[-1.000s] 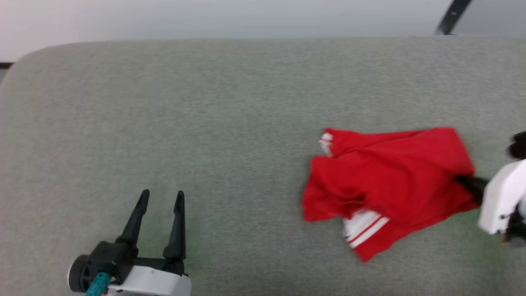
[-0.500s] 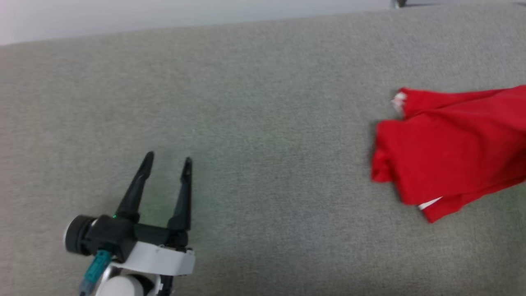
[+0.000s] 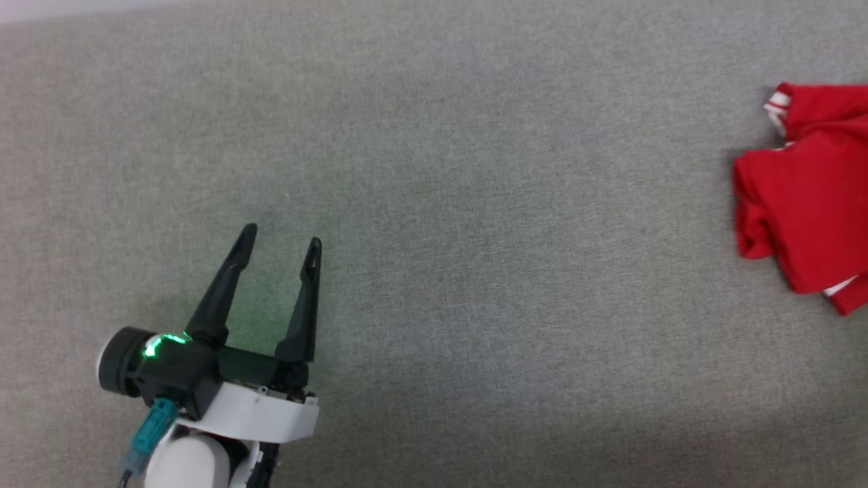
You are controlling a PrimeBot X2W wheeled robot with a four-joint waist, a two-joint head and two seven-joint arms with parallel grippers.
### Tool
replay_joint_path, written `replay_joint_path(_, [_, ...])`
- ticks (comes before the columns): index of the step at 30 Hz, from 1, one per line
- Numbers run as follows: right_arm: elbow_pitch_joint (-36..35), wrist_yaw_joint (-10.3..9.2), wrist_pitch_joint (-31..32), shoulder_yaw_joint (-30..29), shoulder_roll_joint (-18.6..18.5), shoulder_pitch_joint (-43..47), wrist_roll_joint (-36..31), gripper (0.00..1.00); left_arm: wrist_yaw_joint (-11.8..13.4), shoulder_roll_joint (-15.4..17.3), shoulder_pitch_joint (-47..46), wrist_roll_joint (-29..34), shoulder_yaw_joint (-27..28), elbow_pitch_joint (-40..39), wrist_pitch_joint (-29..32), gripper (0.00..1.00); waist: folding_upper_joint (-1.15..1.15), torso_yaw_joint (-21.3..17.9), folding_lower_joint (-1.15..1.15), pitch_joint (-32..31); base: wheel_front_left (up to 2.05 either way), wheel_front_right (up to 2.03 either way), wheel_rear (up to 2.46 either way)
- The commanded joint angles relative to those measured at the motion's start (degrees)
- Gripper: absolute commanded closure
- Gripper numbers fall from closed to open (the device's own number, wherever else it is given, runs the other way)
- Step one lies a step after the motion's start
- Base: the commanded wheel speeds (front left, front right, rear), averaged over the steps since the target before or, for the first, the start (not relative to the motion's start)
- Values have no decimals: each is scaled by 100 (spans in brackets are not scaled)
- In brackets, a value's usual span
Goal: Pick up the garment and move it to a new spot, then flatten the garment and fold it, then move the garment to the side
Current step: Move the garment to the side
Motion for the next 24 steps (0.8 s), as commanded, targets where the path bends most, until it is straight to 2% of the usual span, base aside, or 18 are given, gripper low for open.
replay_joint_path(1, [66,-10,-83,-14,-64,-82,-113,100,-21,19,-76,-20,2,-23,-2,0,0,35,0,66,0,0,0])
replay_joint_path(5, [431,-10,-384,-54,-102,-313,-476,100,-23,77,-74,-3,5,-71,-2,0,0,78,0,124,0,0,0])
replay_joint_path(11, [896,-10,-644,-33,-21,-503,-629,100,-23,95,-65,31,-2,-125,-2,0,0,88,0,150,0,0,0])
replay_joint_path(13, [1021,-10,-736,8,-46,-529,-670,58,-24,90,-73,36,-11,-114,-2,0,0,88,0,135,0,0,0])
replay_joint_path(15, [1125,-10,-854,34,-70,-559,-699,0,-24,81,-87,38,-18,-94,-2,0,0,92,0,102,0,0,0])
replay_joint_path(24, [1571,-10,-1182,431,-260,-649,-516,0,-25,-27,-78,43,27,16,-3,0,0,216,0,-213,0,0,0])
